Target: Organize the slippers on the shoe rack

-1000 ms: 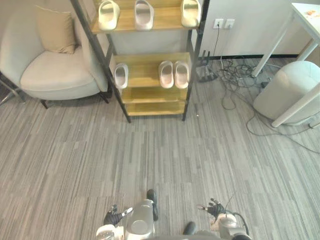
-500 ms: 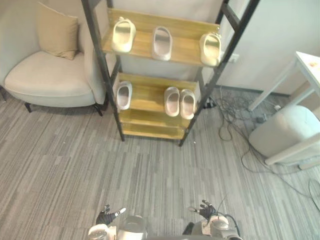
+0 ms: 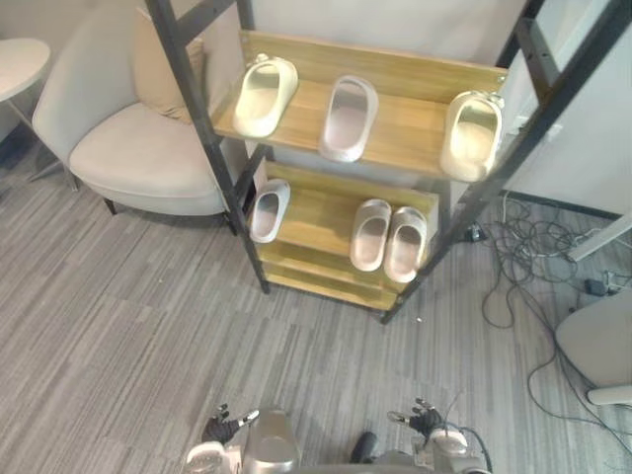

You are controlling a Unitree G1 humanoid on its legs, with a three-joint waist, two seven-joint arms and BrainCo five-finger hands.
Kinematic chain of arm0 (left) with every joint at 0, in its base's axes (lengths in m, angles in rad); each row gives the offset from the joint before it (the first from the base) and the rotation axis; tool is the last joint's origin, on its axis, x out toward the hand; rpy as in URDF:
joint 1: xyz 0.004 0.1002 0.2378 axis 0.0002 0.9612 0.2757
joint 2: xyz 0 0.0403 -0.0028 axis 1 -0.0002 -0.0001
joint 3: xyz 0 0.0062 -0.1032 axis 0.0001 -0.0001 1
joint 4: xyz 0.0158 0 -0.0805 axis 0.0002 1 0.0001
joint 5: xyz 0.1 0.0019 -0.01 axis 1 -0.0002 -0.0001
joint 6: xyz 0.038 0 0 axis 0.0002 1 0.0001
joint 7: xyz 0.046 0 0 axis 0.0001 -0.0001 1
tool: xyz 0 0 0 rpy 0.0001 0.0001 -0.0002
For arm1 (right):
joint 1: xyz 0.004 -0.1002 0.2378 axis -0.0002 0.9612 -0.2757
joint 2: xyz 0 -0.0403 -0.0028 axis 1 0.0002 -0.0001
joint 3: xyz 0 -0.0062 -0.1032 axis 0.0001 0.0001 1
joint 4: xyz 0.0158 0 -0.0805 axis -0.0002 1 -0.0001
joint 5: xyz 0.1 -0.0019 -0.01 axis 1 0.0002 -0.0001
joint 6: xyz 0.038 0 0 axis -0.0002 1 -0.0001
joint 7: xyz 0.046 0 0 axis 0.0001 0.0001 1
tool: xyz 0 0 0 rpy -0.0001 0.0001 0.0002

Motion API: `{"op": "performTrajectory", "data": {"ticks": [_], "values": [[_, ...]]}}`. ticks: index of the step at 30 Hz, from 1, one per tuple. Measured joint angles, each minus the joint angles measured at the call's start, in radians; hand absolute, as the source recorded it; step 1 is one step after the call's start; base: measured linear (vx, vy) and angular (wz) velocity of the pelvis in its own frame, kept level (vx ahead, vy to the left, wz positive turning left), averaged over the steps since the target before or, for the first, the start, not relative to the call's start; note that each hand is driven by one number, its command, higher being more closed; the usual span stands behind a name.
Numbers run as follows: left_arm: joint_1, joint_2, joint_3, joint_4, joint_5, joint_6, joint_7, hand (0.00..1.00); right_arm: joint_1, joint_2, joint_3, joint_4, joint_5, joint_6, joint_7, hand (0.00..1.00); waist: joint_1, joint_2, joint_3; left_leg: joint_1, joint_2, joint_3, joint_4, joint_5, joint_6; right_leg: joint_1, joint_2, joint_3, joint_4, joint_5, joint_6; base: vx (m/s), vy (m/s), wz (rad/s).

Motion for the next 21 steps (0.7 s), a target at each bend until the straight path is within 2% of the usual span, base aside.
{"op": "performTrajectory", "data": {"ticks": [1,2,3,4,5,7,8,9,11,12,13,14,15,16,17,18,19,20,21], "values": [[-0.002,-0.001,-0.007,0.003,0.001,0.000,0.000,0.00,0.004,-0.002,-0.006,0.001,0.000,0.000,-0.001,0.00,-0.001,0.006,0.002,0.025,-0.019,-0.008,-0.109,0.131,-0.005,0.015,-0.008,0.004,-0.002,-0.007,0.045,0.21,0.294,0.05],[-0.006,0.012,-0.009,0.003,0.001,0.001,0.000,0.00,0.005,0.011,-0.003,0.000,0.000,0.000,-0.001,0.00,0.000,-0.017,0.006,0.046,-0.046,0.003,-0.139,0.142,0.002,0.025,-0.029,0.009,-0.012,-0.005,0.052,0.20,0.245,0.21],[-0.009,0.036,-0.013,-0.001,0.001,-0.002,0.000,0.00,0.010,0.037,0.003,-0.003,0.000,-0.002,0.002,0.00,0.000,-0.057,0.004,0.063,-0.090,0.009,-0.188,0.155,0.016,0.031,-0.057,-0.009,-0.031,0.005,0.062,0.16,0.141,0.27],[-0.015,0.049,-0.021,0.001,0.001,-0.001,-0.001,0.00,0.007,0.048,0.002,-0.002,0.000,-0.002,0.001,0.00,0.001,-0.079,0.005,0.064,-0.112,0.013,-0.191,0.155,0.019,0.039,-0.075,-0.030,-0.037,0.003,0.065,0.21,0.143,0.29],[-0.018,0.052,-0.021,0.002,0.001,0.001,-0.001,0.00,0.000,0.051,0.001,-0.003,0.000,-0.003,0.001,0.00,0.001,-0.085,0.007,0.062,-0.124,0.013,-0.182,0.150,0.025,0.048,-0.086,-0.035,-0.041,0.005,0.068,0.18,0.125,0.22],[-0.019,0.053,-0.029,0.000,0.002,0.001,-0.002,0.00,-0.001,0.052,-0.001,-0.022,-0.001,-0.004,0.001,0.00,0.002,-0.087,0.007,0.068,-0.141,0.009,-0.137,0.116,0.048,0.073,-0.100,-0.039,-0.047,0.019,0.087,0.16,0.142,0.09],[-0.015,0.051,-0.028,0.003,0.002,0.002,-0.004,0.00,-0.001,0.050,-0.001,-0.025,-0.002,-0.006,0.001,0.00,0.003,-0.078,0.006,0.076,-0.139,0.004,-0.110,0.068,0.052,0.078,-0.105,-0.033,-0.007,0.004,0.103,0.09,0.097,-0.16],[-0.013,0.049,-0.027,0.003,0.002,0.002,-0.006,0.00,-0.003,0.049,-0.001,-0.025,-0.002,-0.006,0.001,0.00,0.005,-0.074,0.009,0.084,-0.136,0.006,-0.102,0.056,0.055,0.066,-0.113,-0.026,0.029,-0.008,0.107,0.10,0.148,-0.36],[-0.004,0.048,-0.031,0.024,0.001,0.003,-0.011,0.00,0.004,0.051,0.001,-0.027,-0.004,-0.007,0.008,0.00,0.004,-0.068,0.014,0.142,-0.120,0.034,-0.106,0.015,0.053,-0.060,-0.182,0.026,0.352,-0.035,0.086,0.06,0.153,-0.40],[-0.002,0.048,-0.032,0.025,0.000,0.003,-0.012,0.00,0.005,0.052,0.003,-0.027,-0.005,-0.006,0.009,0.00,0.003,-0.070,0.014,0.151,-0.123,0.038,-0.108,0.011,0.054,-0.078,-0.196,0.031,0.400,-0.032,0.079,0.03,0.097,-0.28],[0.004,0.056,-0.037,0.029,0.000,0.003,-0.019,0.00,0.014,0.051,0.003,-0.034,-0.005,0.000,0.011,0.00,0.003,-0.075,0.019,0.194,-0.135,0.055,-0.120,0.005,0.066,-0.129,-0.247,0.038,0.544,-0.015,0.039,0.05,0.060,-0.18],[0.012,0.061,-0.037,0.029,0.000,0.004,-0.019,0.00,0.016,0.052,0.004,-0.034,-0.005,0.001,0.012,0.00,0.000,-0.085,0.016,0.229,-0.139,0.061,-0.129,-0.004,0.076,-0.145,-0.261,0.034,0.601,-0.035,0.017,0.07,0.048,-0.17],[0.013,0.063,-0.037,0.029,0.000,0.004,-0.019,0.00,0.018,0.053,0.005,-0.032,-0.005,0.001,0.012,0.00,-0.002,-0.087,0.015,0.240,-0.139,0.060,-0.133,-0.008,0.079,-0.145,-0.257,0.026,0.604,-0.055,0.020,0.08,0.011,-0.01],[0.012,0.063,-0.037,0.029,0.001,0.003,-0.019,0.00,0.020,0.052,0.008,-0.031,-0.005,0.000,0.012,0.00,-0.003,-0.088,0.014,0.261,-0.136,0.056,-0.146,-0.010,0.078,-0.150,-0.228,-0.006,0.571,-0.109,0.024,0.07,-0.031,0.13],[0.012,0.064,-0.037,0.029,0.001,0.003,-0.019,0.00,0.018,0.052,0.015,-0.030,-0.005,0.000,0.011,0.00,-0.005,-0.089,0.014,0.266,-0.134,0.058,-0.153,-0.003,0.066,-0.152,-0.184,-0.033,0.476,-0.115,0.018,0.08,-0.077,0.17],[0.014,0.068,-0.036,0.028,0.001,0.003,-0.019,0.00,0.019,0.054,0.027,-0.026,-0.005,0.001,0.011,0.00,-0.004,-0.103,0.008,0.264,-0.146,0.057,-0.153,-0.001,0.062,-0.149,-0.148,-0.042,0.367,-0.059,-0.001,0.06,-0.089,0.13],[0.014,0.070,-0.031,0.028,0.002,0.003,-0.020,0.00,0.020,0.052,0.032,-0.023,-0.005,0.001,0.013,0.00,-0.004,-0.110,0.006,0.264,-0.157,0.051,-0.155,-0.003,0.059,-0.146,-0.142,-0.058,0.327,-0.070,-0.019,0.14,-0.094,0.04],[0.014,0.050,-0.025,0.029,0.005,0.004,-0.020,0.00,0.024,0.039,0.033,-0.009,-0.005,0.003,0.011,0.00,-0.001,-0.082,-0.007,0.260,-0.144,0.035,-0.162,0.001,0.048,-0.106,-0.102,-0.072,0.227,-0.056,-0.008,0.14,-0.059,0.06],[0.014,0.045,-0.026,0.030,0.012,0.004,-0.020,0.00,0.024,0.037,0.034,-0.008,-0.005,0.002,0.011,0.00,-0.003,-0.072,-0.012,0.257,-0.141,0.029,-0.171,0.006,0.045,-0.094,-0.087,-0.077,0.188,-0.043,-0.005,0.19,-0.065,0.02]]}}
